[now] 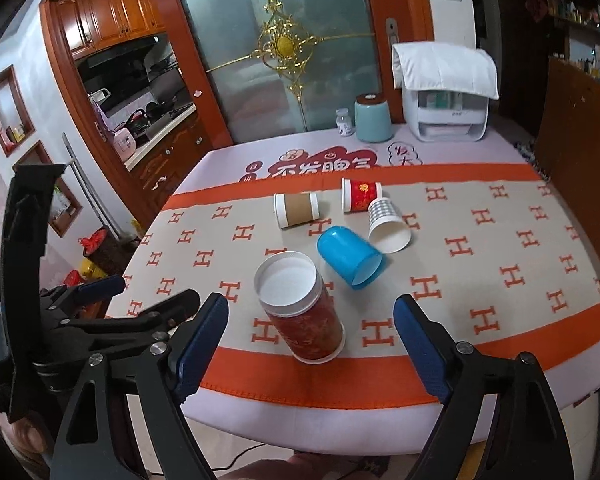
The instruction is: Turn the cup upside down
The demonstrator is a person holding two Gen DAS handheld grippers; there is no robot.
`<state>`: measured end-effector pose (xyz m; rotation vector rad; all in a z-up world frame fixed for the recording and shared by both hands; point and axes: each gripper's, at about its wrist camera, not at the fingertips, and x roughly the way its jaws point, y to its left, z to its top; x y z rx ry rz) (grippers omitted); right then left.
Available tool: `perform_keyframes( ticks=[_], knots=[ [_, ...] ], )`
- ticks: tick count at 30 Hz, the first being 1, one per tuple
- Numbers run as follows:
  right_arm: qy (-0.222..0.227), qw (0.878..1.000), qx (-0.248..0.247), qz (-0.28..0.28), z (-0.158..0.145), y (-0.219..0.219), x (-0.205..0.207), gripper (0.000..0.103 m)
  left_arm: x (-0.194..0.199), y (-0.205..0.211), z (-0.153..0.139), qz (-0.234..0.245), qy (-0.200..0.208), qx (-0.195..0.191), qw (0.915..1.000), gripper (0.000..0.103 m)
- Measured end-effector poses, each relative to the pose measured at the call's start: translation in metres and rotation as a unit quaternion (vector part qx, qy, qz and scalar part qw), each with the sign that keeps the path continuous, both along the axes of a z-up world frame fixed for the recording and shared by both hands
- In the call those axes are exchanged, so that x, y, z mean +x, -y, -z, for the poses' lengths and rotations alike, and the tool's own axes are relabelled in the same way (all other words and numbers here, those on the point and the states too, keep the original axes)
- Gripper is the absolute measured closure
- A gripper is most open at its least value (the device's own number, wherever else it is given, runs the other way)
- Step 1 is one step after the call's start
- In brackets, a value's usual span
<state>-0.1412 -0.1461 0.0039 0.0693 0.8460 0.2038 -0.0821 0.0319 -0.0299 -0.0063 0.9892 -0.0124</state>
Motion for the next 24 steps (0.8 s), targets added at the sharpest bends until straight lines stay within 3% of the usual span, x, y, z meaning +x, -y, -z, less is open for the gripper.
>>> perform_keyframes(
  ticks=[24],
  knots=[
    [0.005,1.0,-0.008,0.011,-0.013,0.026,-0.018,0.016,-0.012,0.024,-0.011,-0.008,0.018,0.0,0.9998,0.001]
  ],
)
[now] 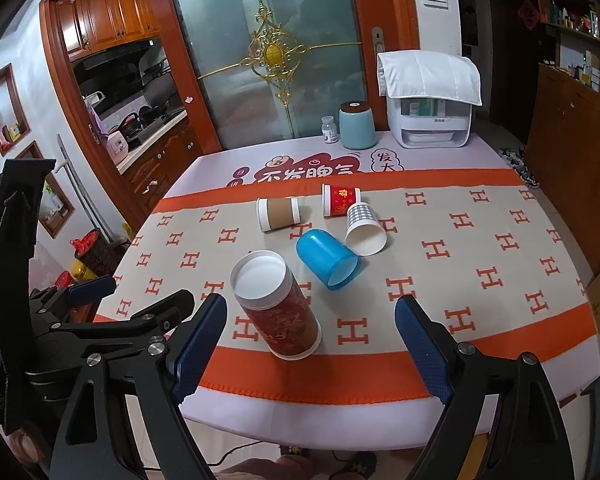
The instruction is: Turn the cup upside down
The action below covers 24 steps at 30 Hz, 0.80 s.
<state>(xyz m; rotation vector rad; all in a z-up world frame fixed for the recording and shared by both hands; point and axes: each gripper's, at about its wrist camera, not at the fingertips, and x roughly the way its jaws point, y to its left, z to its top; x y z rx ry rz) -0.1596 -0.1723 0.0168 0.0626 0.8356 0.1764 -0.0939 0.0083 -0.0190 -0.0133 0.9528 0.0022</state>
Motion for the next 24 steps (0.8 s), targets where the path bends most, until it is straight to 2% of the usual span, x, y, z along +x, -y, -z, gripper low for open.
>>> perform_keyframes(
  ticks=[24],
  knots=[
    [0.002,1.0,0.002,0.001,-0.0051,0.0055,0.005,0.016,0.002,0.0028,-0.0008,-0.002,0.0,-0.001,1.0,0.001]
  ],
)
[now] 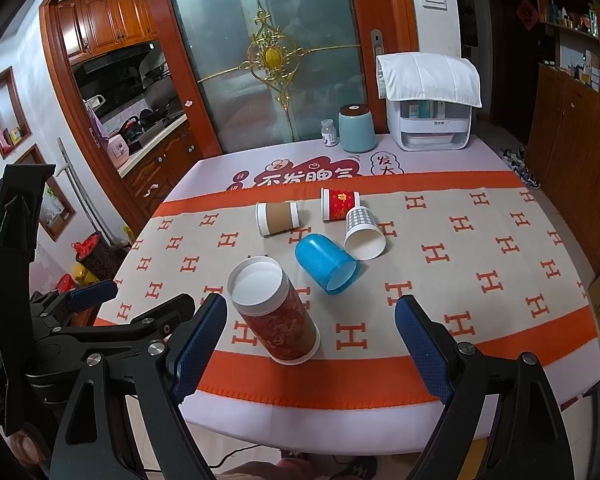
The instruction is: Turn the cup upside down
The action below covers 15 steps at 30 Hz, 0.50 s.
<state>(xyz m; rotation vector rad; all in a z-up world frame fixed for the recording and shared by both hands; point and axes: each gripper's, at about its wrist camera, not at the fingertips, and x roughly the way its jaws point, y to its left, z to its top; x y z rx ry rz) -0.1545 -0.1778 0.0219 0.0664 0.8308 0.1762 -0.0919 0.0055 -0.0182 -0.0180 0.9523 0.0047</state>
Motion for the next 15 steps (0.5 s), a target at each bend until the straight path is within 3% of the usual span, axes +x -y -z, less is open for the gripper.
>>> perform_keyframes(
  ticks=[15],
  knots=[
    [0.0,1.0,0.0,0.001,0.001,-0.0009,-0.0009,0.016,0.0013,-0.0014,0.0001,-0.001,-0.001,-0.002,1.0,0.001]
  ],
)
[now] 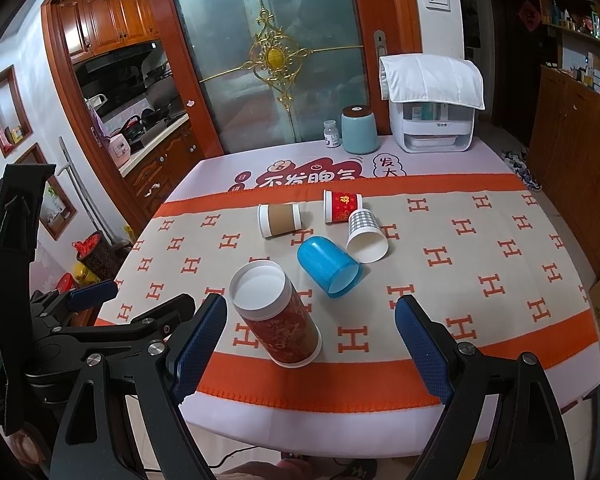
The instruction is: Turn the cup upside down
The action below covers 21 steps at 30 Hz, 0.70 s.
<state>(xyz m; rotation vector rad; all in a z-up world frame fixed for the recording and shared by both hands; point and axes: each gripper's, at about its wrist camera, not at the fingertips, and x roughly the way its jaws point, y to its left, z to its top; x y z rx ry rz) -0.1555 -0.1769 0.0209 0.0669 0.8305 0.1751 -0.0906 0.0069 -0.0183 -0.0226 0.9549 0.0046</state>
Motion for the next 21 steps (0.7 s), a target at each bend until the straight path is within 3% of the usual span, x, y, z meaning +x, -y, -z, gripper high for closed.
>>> perform_keyframes(
  ticks=[21],
  knots=[
    [0.0,1.0,0.0,0.0,-0.0026,0.0018,0.0016,0.016,0.0003,0.0002,-0.0006,-0.002,0.0,0.0,1.0,0.001]
  ],
)
